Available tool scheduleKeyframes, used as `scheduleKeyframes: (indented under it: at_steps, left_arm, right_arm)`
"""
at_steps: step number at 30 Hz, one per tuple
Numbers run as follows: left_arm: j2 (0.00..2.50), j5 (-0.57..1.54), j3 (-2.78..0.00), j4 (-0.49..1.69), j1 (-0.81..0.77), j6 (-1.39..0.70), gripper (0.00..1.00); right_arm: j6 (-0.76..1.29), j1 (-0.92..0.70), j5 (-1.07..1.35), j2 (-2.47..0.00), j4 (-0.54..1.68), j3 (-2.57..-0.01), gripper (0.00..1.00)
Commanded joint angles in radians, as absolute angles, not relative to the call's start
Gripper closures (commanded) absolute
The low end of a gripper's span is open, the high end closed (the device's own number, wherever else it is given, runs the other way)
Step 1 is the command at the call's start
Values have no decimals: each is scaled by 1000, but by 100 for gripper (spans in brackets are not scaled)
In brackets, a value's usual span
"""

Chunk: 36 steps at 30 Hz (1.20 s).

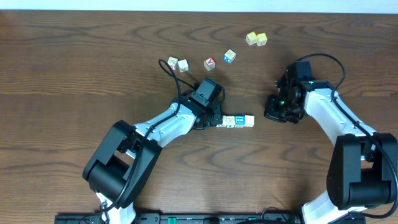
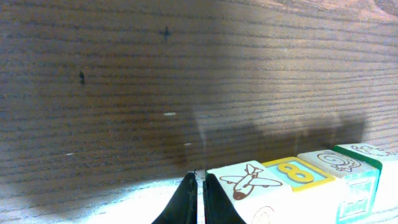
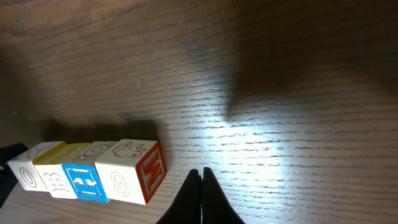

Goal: Lift 4 blocks

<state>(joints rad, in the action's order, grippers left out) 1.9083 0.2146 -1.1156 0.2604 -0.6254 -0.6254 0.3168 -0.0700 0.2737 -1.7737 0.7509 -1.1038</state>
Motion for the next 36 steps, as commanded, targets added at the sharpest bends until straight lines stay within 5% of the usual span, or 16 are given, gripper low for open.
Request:
scheduleKeyframes:
  at_steps: [1, 36]
  left_arm:
    - [1914, 224, -1105, 260, -623, -582, 93]
    - [1913, 279, -1105, 381, -471, -580, 93]
  right_arm:
    - [298, -67, 282, -1769, 752, -1098, 99]
    - [347, -141, 297, -1769, 590, -1010, 99]
